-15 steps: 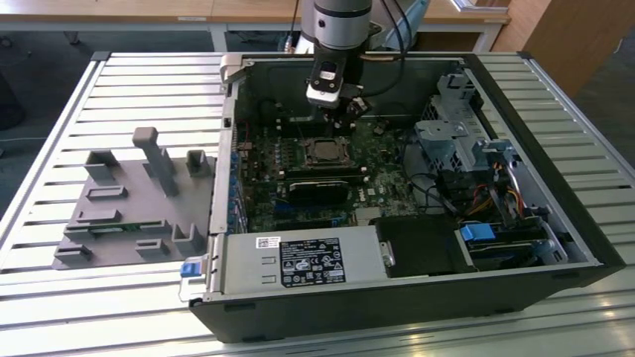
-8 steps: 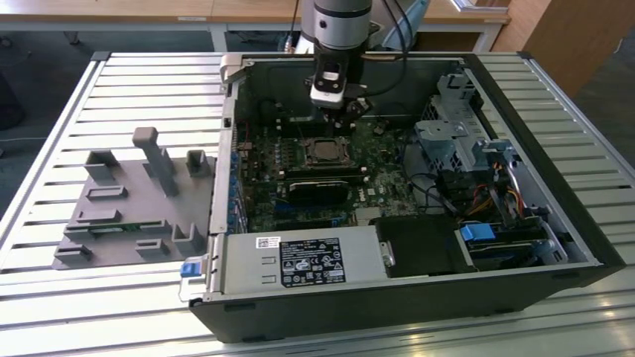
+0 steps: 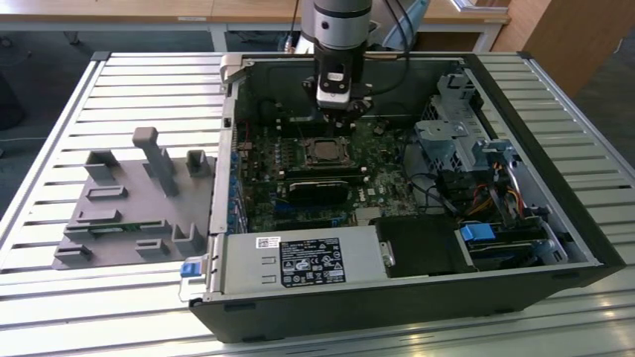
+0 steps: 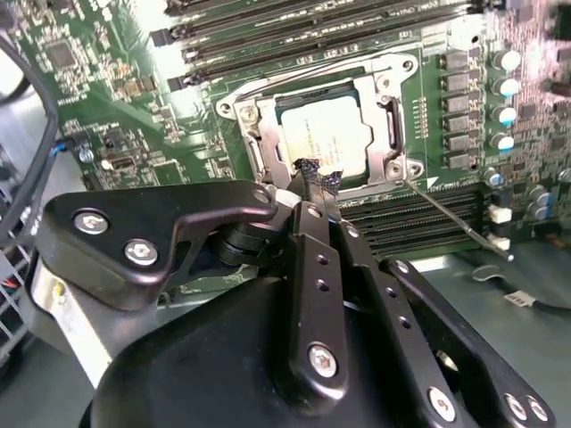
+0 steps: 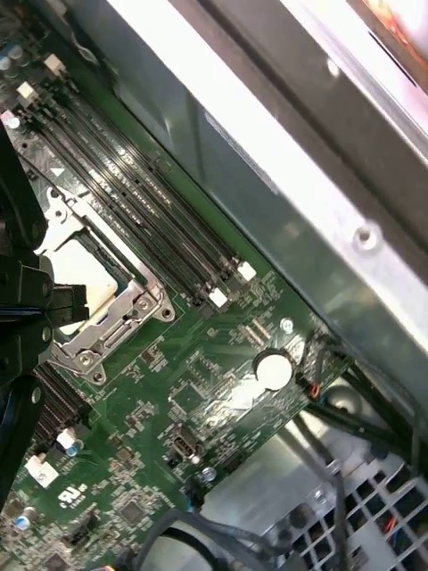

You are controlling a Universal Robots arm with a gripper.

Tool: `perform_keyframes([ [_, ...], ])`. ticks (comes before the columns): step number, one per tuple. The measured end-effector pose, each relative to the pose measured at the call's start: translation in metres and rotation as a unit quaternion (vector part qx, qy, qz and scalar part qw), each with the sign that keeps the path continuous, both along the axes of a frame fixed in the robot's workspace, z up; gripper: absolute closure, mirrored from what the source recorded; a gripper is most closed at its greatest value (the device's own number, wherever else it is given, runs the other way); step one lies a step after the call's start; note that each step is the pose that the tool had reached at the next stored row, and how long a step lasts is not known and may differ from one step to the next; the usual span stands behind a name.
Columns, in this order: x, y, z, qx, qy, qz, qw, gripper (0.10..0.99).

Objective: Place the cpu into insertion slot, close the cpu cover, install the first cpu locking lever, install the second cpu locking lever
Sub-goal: 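Install the first cpu locking lever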

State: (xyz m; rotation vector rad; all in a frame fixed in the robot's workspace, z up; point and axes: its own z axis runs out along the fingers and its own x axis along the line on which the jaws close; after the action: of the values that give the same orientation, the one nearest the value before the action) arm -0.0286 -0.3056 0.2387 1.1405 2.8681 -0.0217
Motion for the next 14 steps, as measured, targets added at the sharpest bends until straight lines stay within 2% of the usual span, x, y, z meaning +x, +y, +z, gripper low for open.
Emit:
perform_keyframes([
  [5, 0.0000, 0.0000, 0.0000, 0.0000, 0.0000, 0.045, 0.9990, 0.980],
  [14, 0.0000, 0.0000, 0.0000, -0.0003, 0.0000, 0.107, 0.9942, 0.980],
])
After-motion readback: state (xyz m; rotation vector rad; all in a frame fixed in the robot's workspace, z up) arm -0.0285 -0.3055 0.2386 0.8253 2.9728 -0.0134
